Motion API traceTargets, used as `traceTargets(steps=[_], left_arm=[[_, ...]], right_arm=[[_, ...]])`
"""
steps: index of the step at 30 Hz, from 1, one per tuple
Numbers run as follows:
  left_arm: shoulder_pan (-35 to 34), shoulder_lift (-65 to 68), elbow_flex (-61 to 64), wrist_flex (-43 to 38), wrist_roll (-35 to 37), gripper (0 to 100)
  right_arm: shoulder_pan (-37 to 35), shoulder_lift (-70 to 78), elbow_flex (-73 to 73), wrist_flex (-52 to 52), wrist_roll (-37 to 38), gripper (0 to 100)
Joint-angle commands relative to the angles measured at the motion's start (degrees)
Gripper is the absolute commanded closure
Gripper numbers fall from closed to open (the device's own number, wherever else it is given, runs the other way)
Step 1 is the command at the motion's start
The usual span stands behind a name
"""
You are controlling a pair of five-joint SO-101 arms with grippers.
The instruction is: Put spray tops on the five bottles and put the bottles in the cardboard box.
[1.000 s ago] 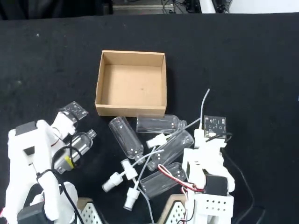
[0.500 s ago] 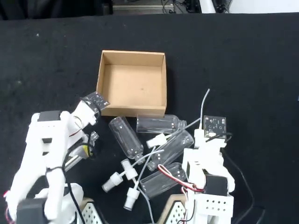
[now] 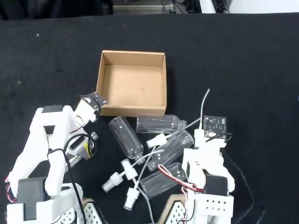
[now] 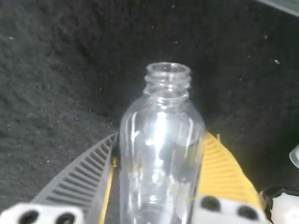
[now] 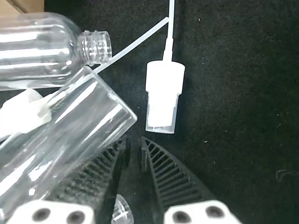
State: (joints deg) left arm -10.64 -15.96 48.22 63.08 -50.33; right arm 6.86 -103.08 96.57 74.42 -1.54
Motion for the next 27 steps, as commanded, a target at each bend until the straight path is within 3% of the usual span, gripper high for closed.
traceTargets(steps=[1, 7, 10, 15, 27], left_arm=[[-2.9, -0.4, -2.9, -0.6, 0.1, 87], [-10.6, 0.3, -4.8, -0.7, 0.1, 89], [-12.9, 0.4, -5.5, -0.7, 0.4, 86], [-13.2, 0.4, -5.0, -0.7, 0.5, 71], [-14.0, 0.4, -4.0, -0.8, 0.1, 70]], right_arm=[[1.1, -5.5, -0.1, 0.4, -0.3, 98.7], [1.1, -5.5, -0.1, 0.4, -0.3, 98.7], [1.1, -5.5, -0.1, 0.4, -0.3, 98.7], [1.1, -5.5, -0.1, 0.4, -0.3, 98.7], [1.1, -5.5, -0.1, 0.4, -0.3, 98.7]])
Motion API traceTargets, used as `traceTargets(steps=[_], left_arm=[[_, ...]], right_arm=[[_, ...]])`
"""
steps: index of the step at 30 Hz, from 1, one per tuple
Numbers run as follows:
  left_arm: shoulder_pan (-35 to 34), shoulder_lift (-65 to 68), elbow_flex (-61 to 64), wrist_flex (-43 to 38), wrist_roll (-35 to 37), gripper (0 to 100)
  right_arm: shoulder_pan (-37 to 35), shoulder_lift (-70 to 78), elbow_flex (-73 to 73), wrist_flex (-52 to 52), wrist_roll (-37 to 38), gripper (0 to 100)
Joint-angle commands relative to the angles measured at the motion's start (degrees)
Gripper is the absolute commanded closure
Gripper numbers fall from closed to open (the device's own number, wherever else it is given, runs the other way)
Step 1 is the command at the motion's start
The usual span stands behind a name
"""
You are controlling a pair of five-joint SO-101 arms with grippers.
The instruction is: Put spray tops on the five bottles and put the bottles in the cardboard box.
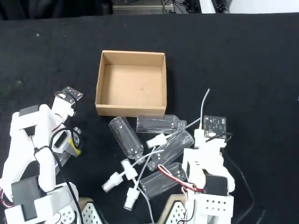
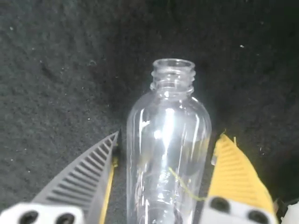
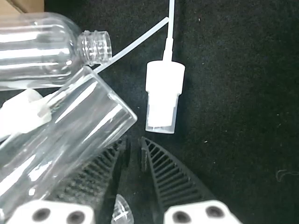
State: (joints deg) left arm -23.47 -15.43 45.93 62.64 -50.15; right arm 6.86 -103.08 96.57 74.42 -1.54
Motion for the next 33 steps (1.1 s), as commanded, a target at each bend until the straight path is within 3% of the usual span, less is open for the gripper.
traceTargets(steps=[1, 8, 12, 15, 24, 28, 33], left_arm=[[-1.3, -0.2, -1.3, -0.4, -0.1, 70], [-2.6, -0.4, 3.6, -7.0, 0.4, 71], [-0.4, -0.9, 4.4, -7.0, 0.5, 83], [1.5, -1.0, 3.8, -6.9, 5.6, 97], [5.9, -9.8, -5.0, 2.3, 20.6, 97], [7.3, -18.5, -5.4, 1.7, 29.9, 97], [7.4, -24.4, -2.2, -5.5, 39.2, 97]], right_arm=[[1.1, -5.5, -0.1, 0.4, -0.3, 98.7], [1.1, -5.5, -0.1, 0.4, -0.3, 98.7], [1.0, -5.5, -0.1, 0.4, -0.3, 98.7], [0.9, -5.5, -0.1, 0.4, -0.3, 98.7], [0.7, -5.5, -0.2, -1.7, 0.4, 98.7], [4.2, -5.4, -2.8, -12.7, 11.8, 98.6], [11.4, -5.4, -7.5, -21.8, 28.5, 98.6]])
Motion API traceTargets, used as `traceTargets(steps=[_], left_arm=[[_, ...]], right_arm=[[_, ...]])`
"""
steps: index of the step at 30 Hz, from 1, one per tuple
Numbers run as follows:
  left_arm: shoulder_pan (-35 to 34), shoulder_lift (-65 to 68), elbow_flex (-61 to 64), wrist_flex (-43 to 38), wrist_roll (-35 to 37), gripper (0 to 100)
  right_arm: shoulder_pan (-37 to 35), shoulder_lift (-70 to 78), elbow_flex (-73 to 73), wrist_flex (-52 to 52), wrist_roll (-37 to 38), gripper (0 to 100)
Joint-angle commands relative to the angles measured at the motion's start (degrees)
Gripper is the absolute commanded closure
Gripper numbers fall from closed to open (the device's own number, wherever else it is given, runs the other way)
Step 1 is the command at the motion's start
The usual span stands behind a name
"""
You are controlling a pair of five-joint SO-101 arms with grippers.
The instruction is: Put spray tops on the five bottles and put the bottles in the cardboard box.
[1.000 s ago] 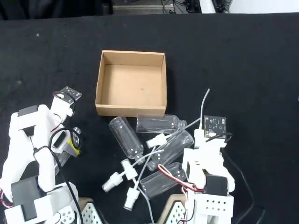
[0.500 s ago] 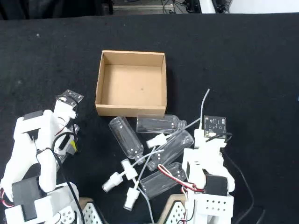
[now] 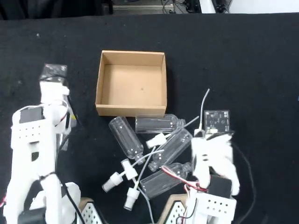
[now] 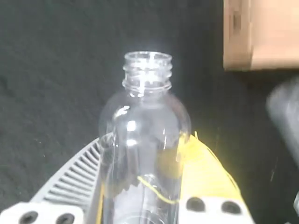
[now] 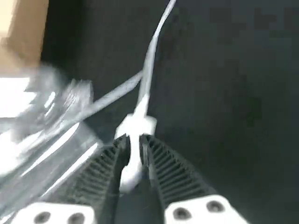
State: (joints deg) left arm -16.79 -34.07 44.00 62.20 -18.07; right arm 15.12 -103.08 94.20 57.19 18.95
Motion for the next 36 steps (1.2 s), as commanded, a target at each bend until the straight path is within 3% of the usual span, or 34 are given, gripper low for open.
traceTargets(steps=[1, 7, 10, 18, 25, 32, 36], left_arm=[[0.6, -6.1, 0.6, -6.4, 8.5, 97], [0.3, -6.2, 7.3, -15.1, 14.8, 97], [-3.1, -6.8, 9.4, -18.5, 18.4, 97], [-17.4, -6.1, 10.9, -20.0, 31.6, 97], [-31.5, -6.1, 11.5, -24.0, 37.6, 97], [-41.5, -6.1, 10.1, -24.1, 44.6, 97], [-44.0, -6.1, 9.3, -24.1, 45.3, 97]], right_arm=[[2.6, -5.4, -6.1, -4.5, 7.9, 98.6], [0.9, -4.9, -18.8, 2.0, 9.3, 98.6], [-5.0, -0.9, -26.2, 4.7, 11.1, 98.6], [-35.9, 24.9, -43.7, 16.4, 11.0, 94.6], [-61.2, 45.8, -45.6, 17.5, 11.2, 84.2], [-70.2, 58.5, -46.5, 11.7, 15.1, 83.1], [-70.9, 68.8, -50.6, 11.4, 16.6, 75.7]])
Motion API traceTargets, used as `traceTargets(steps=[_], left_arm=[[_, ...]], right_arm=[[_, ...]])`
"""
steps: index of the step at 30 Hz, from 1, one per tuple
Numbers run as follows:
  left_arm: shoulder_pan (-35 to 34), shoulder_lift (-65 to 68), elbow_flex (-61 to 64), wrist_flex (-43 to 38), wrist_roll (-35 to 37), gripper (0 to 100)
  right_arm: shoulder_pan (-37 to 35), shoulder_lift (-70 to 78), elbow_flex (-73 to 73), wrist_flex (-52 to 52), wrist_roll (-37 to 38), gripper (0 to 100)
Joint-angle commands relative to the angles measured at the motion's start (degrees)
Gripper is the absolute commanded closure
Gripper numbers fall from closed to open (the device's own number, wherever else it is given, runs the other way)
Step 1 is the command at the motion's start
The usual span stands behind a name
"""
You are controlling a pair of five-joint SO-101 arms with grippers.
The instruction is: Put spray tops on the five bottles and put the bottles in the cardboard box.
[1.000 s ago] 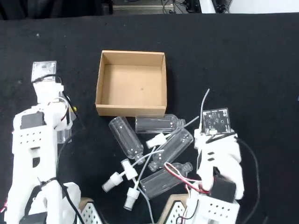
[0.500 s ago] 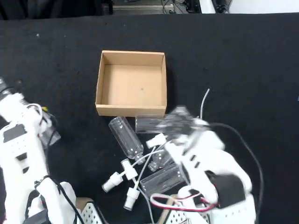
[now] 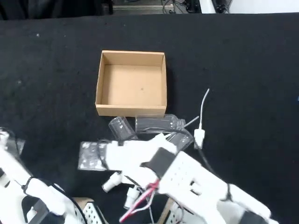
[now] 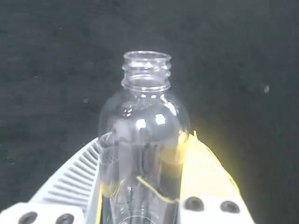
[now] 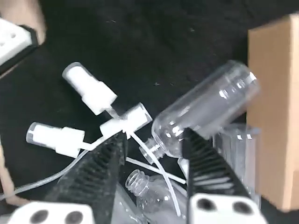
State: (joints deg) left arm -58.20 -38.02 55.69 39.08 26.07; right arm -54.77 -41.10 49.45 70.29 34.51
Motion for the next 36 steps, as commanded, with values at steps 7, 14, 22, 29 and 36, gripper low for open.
traceTargets(steps=[7, 14, 22, 29, 36], left_arm=[[-3.1, -2.1, -2.4, -1.0, 1.1, 97], [-3.1, -2.1, -2.4, -1.0, 1.1, 97], [-3.1, -2.1, -2.4, -1.0, 1.1, 97], [-3.1, -2.1, -2.4, -0.9, 1.1, 97], [-3.1, -2.1, -2.3, -0.9, 1.1, 97]], right_arm=[[-3.3, 17.8, -11.5, -1.7, 1.3, 74.3], [-6.4, 21.7, -10.2, -1.7, 5.4, 74.3], [-10.4, 25.1, -10.2, -1.7, 9.1, 74.3], [-10.7, 32.0, -10.2, -6.4, 8.6, 74.3], [-10.7, 36.8, -10.5, -9.1, 8.5, 74.3]])
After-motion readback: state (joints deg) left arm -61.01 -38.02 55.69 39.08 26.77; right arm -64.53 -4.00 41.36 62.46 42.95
